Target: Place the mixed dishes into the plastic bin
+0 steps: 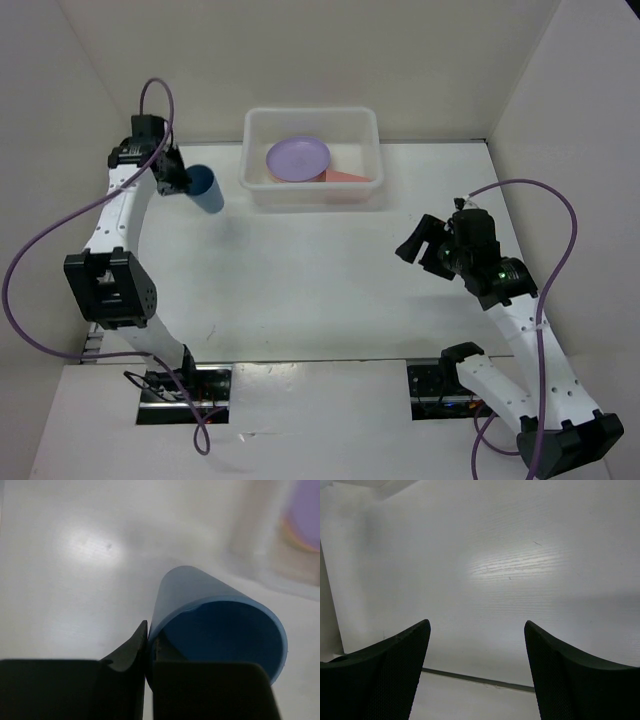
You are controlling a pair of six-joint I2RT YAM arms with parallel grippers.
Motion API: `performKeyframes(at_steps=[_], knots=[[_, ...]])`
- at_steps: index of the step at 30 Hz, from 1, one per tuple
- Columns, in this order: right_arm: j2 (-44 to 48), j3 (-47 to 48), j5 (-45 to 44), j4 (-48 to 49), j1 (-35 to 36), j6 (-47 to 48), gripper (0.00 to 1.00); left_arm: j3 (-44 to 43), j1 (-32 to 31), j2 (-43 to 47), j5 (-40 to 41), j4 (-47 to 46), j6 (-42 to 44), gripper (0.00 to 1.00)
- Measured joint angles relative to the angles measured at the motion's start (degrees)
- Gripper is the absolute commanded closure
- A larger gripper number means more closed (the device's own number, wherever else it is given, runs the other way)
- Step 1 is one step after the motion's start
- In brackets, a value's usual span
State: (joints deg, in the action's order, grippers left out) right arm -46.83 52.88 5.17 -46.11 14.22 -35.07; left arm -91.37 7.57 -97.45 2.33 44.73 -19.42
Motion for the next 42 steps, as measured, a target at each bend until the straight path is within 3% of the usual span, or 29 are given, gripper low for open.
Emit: performKeyframes(at_steps=[6, 10, 17, 23, 30, 41, 42], knots=[[-0.6, 0.0, -0.2, 0.0, 0.0, 0.0, 0.19, -21.7, -12.2, 1.0, -3.7, 0.2, -1.2, 1.00], [-0.5, 0.0, -0.5, 0.0, 0.0, -0.2, 0.19, -32.6, -19.1, -4.3, -4.5, 0.0, -2.0, 1.00], [0.3, 0.0, -1.6, 0.0, 0.0, -1.1, 0.19, -52.2, -25.0, -26.8, -1.6, 3.8, -2.5, 1.00], [0.5, 0.0, -2.1, 0.0, 0.0, -1.6, 0.19, -79.3, -26.6, -49.5, 0.5, 14.4, -3.2, 1.00], [0.5, 0.0, -2.9, 0.0, 0.0, -1.7, 0.19, -83.6, -25.9, -53.2, 0.4, 18.3, -3.4, 0.99], [0.5, 0.0, -3.0, 0.0, 0.0, -2.4, 0.19, -85.5, -25.6, -58.5, -1.1, 19.1, -3.5, 0.76], [0.5, 0.0, -3.0, 0.0, 0.0, -2.5, 0.19, -85.5, -25.5, -58.5, -1.2, 19.3, -3.5, 0.63]])
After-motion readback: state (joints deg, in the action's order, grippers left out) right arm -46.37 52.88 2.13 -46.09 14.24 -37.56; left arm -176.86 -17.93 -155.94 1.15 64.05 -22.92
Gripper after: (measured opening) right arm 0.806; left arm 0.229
